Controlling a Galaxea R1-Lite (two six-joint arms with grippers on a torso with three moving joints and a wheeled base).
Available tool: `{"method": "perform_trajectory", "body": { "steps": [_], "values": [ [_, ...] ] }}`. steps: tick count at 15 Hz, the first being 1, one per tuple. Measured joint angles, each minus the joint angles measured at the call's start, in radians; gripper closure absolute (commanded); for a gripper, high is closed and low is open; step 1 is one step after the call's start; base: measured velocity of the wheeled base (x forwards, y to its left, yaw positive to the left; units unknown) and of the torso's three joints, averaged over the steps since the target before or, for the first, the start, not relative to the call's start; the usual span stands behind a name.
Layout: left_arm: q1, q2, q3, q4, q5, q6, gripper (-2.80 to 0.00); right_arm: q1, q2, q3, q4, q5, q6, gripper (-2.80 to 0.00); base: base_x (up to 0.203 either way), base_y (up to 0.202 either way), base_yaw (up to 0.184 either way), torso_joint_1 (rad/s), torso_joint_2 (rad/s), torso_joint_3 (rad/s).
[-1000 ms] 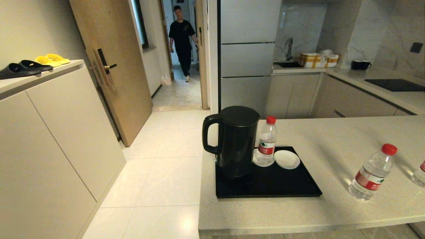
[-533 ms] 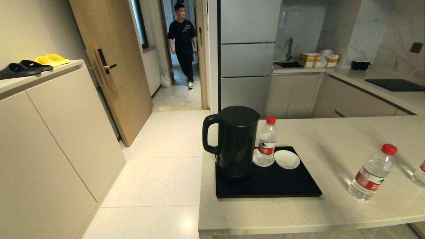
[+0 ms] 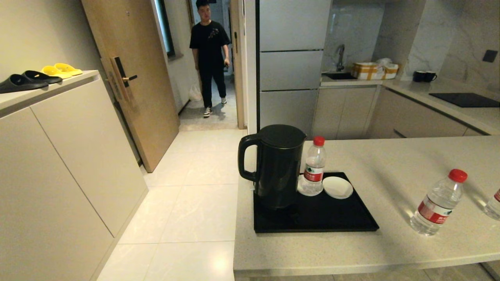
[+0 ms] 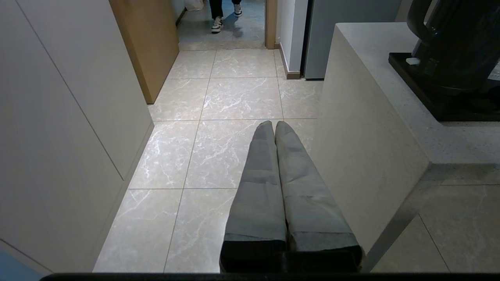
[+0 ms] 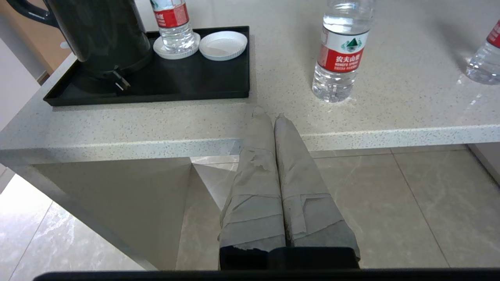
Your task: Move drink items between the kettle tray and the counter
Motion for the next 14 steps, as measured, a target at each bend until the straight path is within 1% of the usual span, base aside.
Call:
{"method": "perform_trajectory", "body": {
  "steps": [14],
  "values": [
    [0.000,0.000,0.000,0.003,-0.002,0.003,0.00,0.000,-0.002,0.002,-0.006,-0.001,0.009,0.00,0.000,0.000,0.000,0.000,0.00,0.000]
  ]
}}
